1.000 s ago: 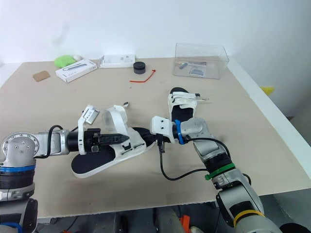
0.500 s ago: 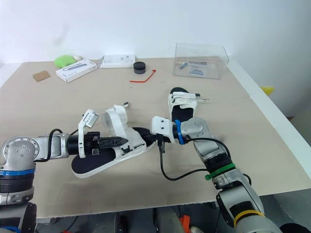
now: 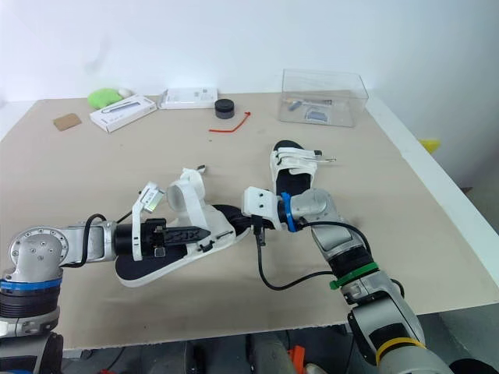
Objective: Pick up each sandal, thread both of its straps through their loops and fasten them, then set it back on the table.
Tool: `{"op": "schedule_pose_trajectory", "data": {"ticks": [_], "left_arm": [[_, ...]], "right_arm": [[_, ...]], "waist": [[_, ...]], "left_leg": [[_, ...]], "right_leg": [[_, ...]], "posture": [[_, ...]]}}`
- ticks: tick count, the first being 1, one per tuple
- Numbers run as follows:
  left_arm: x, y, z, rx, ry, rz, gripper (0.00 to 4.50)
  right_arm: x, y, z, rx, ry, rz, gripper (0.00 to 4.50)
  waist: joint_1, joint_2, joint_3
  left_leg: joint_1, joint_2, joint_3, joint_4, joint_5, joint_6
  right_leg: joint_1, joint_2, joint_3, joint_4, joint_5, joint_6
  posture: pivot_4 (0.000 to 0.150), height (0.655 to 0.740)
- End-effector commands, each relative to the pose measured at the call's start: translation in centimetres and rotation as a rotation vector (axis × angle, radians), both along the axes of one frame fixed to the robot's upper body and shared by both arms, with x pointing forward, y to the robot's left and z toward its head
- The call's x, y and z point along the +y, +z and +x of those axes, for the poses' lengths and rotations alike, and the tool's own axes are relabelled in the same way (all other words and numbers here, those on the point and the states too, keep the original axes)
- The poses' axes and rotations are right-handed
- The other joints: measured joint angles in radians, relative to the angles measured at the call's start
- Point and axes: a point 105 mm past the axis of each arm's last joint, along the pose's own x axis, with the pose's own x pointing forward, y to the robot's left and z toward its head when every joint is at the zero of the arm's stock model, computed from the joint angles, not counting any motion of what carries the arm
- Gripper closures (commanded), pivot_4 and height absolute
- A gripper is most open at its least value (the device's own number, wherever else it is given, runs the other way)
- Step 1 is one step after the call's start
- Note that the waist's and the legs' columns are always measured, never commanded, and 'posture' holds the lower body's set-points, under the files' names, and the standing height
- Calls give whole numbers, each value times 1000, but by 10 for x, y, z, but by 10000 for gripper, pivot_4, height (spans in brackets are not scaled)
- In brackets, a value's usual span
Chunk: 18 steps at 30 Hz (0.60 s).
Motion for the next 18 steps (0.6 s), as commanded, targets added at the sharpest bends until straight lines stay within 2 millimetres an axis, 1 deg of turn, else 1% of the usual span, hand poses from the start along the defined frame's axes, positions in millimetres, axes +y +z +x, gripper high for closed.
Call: {"op": "schedule_pose_trajectory", "data": {"ticks": [1,6,10,13,16,17,18], "left_arm": [[-3,8,-2,-33,-16,-1,44897],[-2,2,-15,-60,-64,56,44897],[0,7,-18,-100,-71,38,44897],[1,10,-19,-125,-79,34,35571],[2,18,-16,-170,-72,32,22169],[4,24,-14,-191,-62,21,15351],[5,28,-13,-204,-56,13,15351]], "right_arm": [[-1,-11,-4,29,5,-39,45000],[-1,-12,-5,32,6,-39,45000],[-1,-13,-5,36,7,-41,45000],[-1,-13,-5,36,7,-42,45000],[-1,-13,-5,35,6,-42,45000],[-1,-13,-5,35,5,-42,45000],[-1,-13,-5,35,5,-42,45000]], "waist": [[0,0,0],[0,0,0],[-1,0,0],[0,0,0],[0,0,0],[0,0,0],[0,0,0]], "left_leg": [[0,0,0,0,0,0],[0,-1,0,0,0,0],[0,0,0,0,-1,-2],[0,0,-1,0,-2,-3],[0,0,-1,0,-2,-3],[0,0,-1,0,-2,-3],[0,0,-1,0,-2,-3]], "right_leg": [[0,0,0,0,0,0],[0,0,0,0,0,1],[0,1,0,0,-2,0],[0,2,-1,0,-3,-2],[0,1,-1,0,-3,-1],[0,1,-1,0,-3,-1],[0,1,-1,0,-3,-1]], "posture": [[1500,7400],[1500,7400],[1500,7400],[1500,7400],[1500,7400],[1500,7400],[1500,7400]]}}
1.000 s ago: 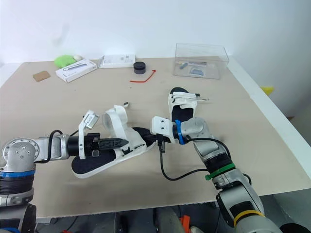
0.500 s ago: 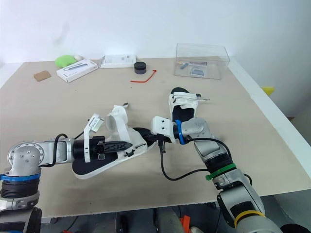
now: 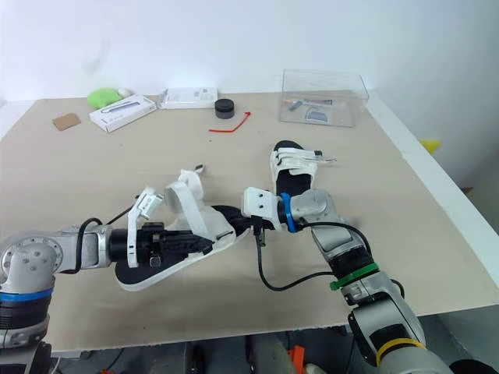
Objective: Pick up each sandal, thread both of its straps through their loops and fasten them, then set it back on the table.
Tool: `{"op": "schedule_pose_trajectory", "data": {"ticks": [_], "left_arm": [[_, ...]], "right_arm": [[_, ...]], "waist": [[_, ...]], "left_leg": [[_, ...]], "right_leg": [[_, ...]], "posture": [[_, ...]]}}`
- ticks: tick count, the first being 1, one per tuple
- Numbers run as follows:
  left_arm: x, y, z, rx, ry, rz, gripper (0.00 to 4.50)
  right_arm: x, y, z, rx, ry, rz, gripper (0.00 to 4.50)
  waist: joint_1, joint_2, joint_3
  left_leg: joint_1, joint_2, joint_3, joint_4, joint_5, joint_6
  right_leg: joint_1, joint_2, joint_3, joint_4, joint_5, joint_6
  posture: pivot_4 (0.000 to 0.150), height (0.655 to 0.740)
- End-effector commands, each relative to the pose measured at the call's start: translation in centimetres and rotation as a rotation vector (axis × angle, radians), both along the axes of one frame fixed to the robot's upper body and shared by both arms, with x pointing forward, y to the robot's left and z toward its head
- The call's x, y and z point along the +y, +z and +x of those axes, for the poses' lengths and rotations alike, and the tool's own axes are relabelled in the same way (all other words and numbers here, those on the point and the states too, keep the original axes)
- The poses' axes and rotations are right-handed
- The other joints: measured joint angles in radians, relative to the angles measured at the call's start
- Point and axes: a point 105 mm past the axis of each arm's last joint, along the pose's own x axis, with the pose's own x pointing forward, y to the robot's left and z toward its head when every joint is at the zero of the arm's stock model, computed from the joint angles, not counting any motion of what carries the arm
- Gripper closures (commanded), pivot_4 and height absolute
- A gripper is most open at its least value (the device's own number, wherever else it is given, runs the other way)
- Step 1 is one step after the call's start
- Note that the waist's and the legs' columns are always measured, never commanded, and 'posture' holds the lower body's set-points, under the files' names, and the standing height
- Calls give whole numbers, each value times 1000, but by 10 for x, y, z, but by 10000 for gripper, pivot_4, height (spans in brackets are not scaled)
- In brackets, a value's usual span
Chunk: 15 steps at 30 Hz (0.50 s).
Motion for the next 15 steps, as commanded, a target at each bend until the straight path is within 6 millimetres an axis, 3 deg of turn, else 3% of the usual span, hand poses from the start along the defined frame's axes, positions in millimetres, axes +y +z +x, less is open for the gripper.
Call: {"op": "schedule_pose_trajectory", "data": {"ticks": [1,7,15], "left_arm": [[6,23,6,-103,28,-23,8998],[12,38,25,-200,136,-30,8998],[9,29,38,-182,198,-36,8998]], "right_arm": [[-2,-13,-4,34,3,-43,45000],[-2,-14,-4,36,6,-46,45000],[-1,-12,-3,30,12,-51,45000]], "waist": [[0,0,0],[0,0,0],[0,0,0]], "left_leg": [[0,0,0,0,0,0],[0,0,0,0,0,0],[0,0,0,0,0,0]], "right_leg": [[0,0,0,0,0,0],[0,0,0,0,0,0],[0,0,0,0,0,0]], "posture": [[1500,7400],[1500,7400],[1500,7400]]}}
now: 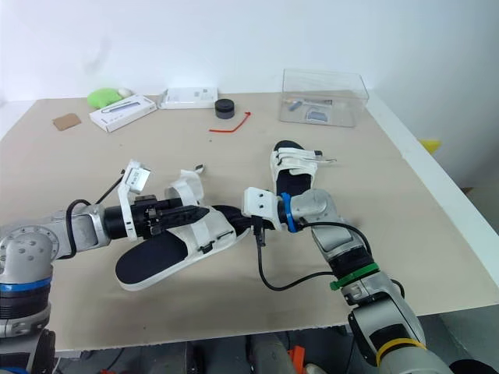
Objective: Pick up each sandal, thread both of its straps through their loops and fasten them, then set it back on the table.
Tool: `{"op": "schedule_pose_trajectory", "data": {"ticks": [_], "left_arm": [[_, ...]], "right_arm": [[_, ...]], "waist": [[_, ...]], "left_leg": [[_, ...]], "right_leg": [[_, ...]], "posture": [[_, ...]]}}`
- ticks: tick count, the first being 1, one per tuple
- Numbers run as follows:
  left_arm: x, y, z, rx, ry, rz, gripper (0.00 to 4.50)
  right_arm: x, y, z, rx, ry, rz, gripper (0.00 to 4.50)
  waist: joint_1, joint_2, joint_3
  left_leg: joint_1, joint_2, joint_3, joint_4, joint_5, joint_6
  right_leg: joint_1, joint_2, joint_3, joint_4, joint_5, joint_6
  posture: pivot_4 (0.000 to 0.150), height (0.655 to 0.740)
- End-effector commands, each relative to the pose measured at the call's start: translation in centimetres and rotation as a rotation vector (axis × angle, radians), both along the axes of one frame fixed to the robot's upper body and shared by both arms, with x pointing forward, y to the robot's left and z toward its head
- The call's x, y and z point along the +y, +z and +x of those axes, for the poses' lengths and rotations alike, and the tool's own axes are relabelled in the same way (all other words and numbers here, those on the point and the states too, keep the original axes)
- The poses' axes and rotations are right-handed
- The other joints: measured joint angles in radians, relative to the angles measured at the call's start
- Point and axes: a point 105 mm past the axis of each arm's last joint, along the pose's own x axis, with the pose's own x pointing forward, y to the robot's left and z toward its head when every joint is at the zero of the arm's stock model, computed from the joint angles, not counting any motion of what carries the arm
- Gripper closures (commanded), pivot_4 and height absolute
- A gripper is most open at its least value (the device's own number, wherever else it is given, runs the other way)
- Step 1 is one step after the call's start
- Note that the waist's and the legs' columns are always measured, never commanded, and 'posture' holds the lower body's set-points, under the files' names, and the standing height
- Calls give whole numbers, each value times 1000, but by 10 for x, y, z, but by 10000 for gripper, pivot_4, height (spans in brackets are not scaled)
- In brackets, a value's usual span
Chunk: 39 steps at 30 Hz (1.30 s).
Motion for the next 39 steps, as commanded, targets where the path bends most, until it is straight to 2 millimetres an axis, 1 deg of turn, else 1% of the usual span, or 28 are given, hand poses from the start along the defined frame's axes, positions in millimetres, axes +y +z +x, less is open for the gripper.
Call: {"op": "schedule_pose_trajectory", "data": {"ticks": [1,2,3,5,7,8,9,10,13,19,24,29,30,31,32,33,34,36,39], "left_arm": [[0,8,3,-34,13,-21,8998],[-1,8,3,-30,9,-26,14140],[-1,7,2,-28,4,-24,16445],[-3,4,-1,-22,-12,-14,23416],[-5,0,-5,-16,-34,-4,32113],[-7,-2,-8,-10,-47,-4,35295],[-9,-3,-10,-5,-59,-3,40967],[-10,-4,-12,-1,-70,-2,44886],[-13,-9,-21,6,-113,13,44886],[-14,-17,-30,21,-151,37,44886],[-13,-26,-38,33,-176,78,44886],[-4,-25,-43,8,-215,143,44886],[-2,-24,-43,-7,-223,165,39200],[1,-24,-42,-21,-227,185,36904],[3,-23,-43,-34,-240,205,31020],[5,-22,-44,-47,-254,221,26937],[6,-20,-44,-60,-266,233,23981],[11,-14,-42,-92,-266,252,15743],[24,1,-41,-139,-270,280,15743]], "right_arm": [[-2,-12,-3,31,10,-51,45000],[-3,-13,-4,32,10,-54,45000],[-4,-13,-5,34,11,-57,45000],[-5,-14,-6,36,11,-61,45000],[-6,-15,-7,38,10,-64,45000],[-7,-15,-7,39,9,-66,45000],[-8,-15,-7,41,8,-69,45000],[-8,-16,-7,43,6,-73,45000],[-13,-18,-11,66,-7,-93,45000],[-17,-24,-20,128,-43,-113,45000],[-17,-26,-23,131,-53,-112,45000],[-16,-26,-23,133,-56,-108,45000],[-15,-26,-22,131,-56,-109,45000],[-15,-26,-21,130,-57,-109,45000],[-15,-25,-20,129,-57,-108,45000],[-14,-25,-20,128,-58,-109,45000],[-14,-25,-19,127,-58,-109,45000],[-14,-25,-18,125,-57,-110,45000],[-13,-26,-18,126,-54,-112,45000]], "waist": [[0,0,0],[0,0,0],[0,0,0],[0,0,0],[0,0,0],[1,0,0],[1,0,0],[1,0,0],[2,0,0],[3,0,0],[2,0,0],[1,0,0],[1,0,0],[1,0,0],[2,0,0],[2,0,0],[2,0,0],[2,0,0],[1,0,0]], "left_leg": [[0,0,0,0,0,0],[0,0,0,0,0,0],[0,0,0,0,0,0],[0,0,0,0,0,0],[0,0,0,0,0,0],[0,0,0,0,0,0],[0,0,0,0,0,0],[-1,0,0,0,0,0],[-1,-1,0,0,-1,0],[-1,-1,-1,0,-3,-1],[-1,0,-1,0,-4,-1],[0,1,-1,0,-6,-1],[0,1,-1,0,-7,-1],[0,1,-2,0,-7,-1],[0,1,-3,0,-7,-1],[1,1,-3,0,-7,-1],[1,0,-3,0,-7,-1],[2,0,-3,0,-7,-1],[5,0,-2,1,-6,-1]], "right_leg": [[0,0,0,0,0,0],[0,0,0,0,0,0],[0,0,0,0,0,0],[0,0,0,0,0,0],[0,0,0,0,0,0],[0,-1,0,0,0,0],[0,-1,0,0,-1,1],[0,-1,0,0,-1,1],[0,-2,0,0,-2,3],[0,-3,0,0,-4,3],[0,-2,-1,0,-5,2],[0,-1,-1,0,-7,1],[0,0,-2,0,-8,0],[0,0,-2,0,-8,-1],[1,1,-3,0,-8,-1],[1,0,-4,0,-9,-1],[1,0,-4,1,-8,-1],[3,0,-4,0,-9,-3],[6,-1,-4,0,-10,-4]], "posture": [[1500,7400],[1500,7400],[1500,7400],[1500,7400],[1500,7400],[1500,7400],[1500,7400],[1500,7400],[1500,7400],[1500,7400],[1500,7400],[1500,7400],[1500,7400],[1500,7400],[1500,7400],[1500,7400],[1500,7400],[1500,7400],[1500,7400]]}}
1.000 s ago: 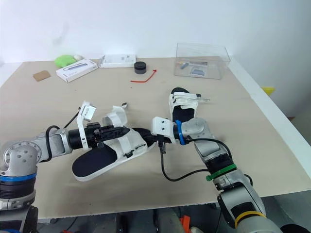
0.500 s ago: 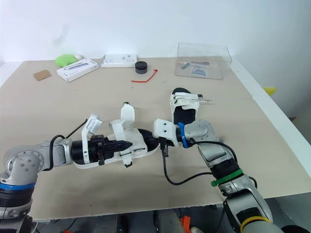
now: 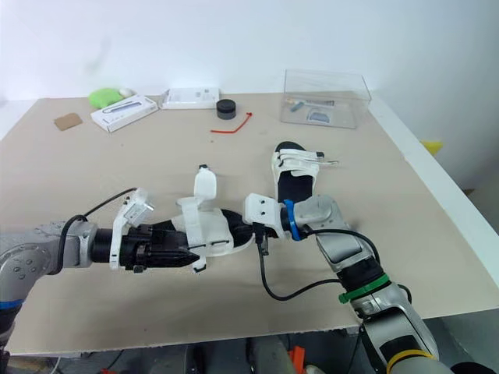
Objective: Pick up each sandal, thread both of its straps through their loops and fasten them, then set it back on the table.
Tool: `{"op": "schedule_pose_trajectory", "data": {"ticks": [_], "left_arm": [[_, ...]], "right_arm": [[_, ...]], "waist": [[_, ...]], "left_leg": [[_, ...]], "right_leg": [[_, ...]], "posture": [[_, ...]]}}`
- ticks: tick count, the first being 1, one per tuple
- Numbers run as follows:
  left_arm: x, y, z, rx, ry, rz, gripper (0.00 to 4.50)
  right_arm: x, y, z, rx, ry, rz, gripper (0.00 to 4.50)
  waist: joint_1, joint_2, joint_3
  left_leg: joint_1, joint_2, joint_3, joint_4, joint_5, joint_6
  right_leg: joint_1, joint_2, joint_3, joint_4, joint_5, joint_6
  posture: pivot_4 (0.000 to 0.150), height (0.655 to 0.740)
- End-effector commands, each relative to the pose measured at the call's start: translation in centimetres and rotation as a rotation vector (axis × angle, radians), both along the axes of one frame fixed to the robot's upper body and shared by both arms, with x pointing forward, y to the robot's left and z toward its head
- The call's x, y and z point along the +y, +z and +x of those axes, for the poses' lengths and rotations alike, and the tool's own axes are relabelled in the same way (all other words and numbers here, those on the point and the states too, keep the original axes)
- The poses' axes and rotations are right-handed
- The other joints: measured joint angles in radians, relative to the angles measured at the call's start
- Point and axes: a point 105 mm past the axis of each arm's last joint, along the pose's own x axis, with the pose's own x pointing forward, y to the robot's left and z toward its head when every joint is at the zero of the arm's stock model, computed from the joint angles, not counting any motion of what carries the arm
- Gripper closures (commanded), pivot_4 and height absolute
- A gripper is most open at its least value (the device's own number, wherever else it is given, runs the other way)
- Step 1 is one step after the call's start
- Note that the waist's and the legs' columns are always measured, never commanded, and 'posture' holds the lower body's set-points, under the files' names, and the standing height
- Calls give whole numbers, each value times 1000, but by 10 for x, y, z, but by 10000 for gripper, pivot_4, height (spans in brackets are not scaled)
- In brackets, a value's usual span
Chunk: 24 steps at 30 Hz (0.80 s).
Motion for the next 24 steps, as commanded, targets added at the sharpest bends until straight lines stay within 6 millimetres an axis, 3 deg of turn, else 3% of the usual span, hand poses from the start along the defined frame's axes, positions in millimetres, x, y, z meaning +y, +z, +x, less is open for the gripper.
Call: {"op": "schedule_pose_trajectory", "data": {"ticks": [1,5,8,10,14,17,24], "left_arm": [[15,24,2,-95,-4,15,15743],[38,49,-11,-61,-1,-33,15743],[39,53,-37,39,-75,-106,15743],[34,47,-54,115,-122,-129,15743],[20,1,-76,241,-96,-87,15743],[18,-24,-69,217,6,-56,15743],[15,-42,-34,119,145,-61,15743]], "right_arm": [[-8,-22,-1,59,-24,-74,45000],[-10,-22,0,59,-25,-81,45000],[-11,-21,1,58,-26,-85,45000],[-11,-21,1,57,-24,-86,45000],[-8,-21,2,56,-14,-87,45000],[-7,-21,1,57,-8,-87,45000],[-7,-21,2,56,-2,-87,45000]], "waist": [[0,0,0],[-2,0,0],[-1,1,0],[-1,1,0],[0,1,0],[1,0,0],[1,1,0]], "left_leg": [[1,0,0,0,0,0],[2,1,0,-1,0,0],[2,2,-1,-1,-1,1],[3,2,-1,-1,-1,1],[3,2,-1,-1,-2,1],[4,2,-2,-1,-1,0],[5,1,-3,-1,0,0]], "right_leg": [[1,0,0,0,0,0],[2,0,0,0,-1,0],[2,0,-1,0,-3,-1],[2,-1,-2,0,-4,-1],[2,-3,-2,0,-4,0],[3,-2,-2,0,-3,0],[4,-1,-2,0,-3,-1]], "posture": [[1500,7400],[1500,7400],[1500,7400],[1500,7400],[1500,7400],[1500,7400],[1500,7400]]}}
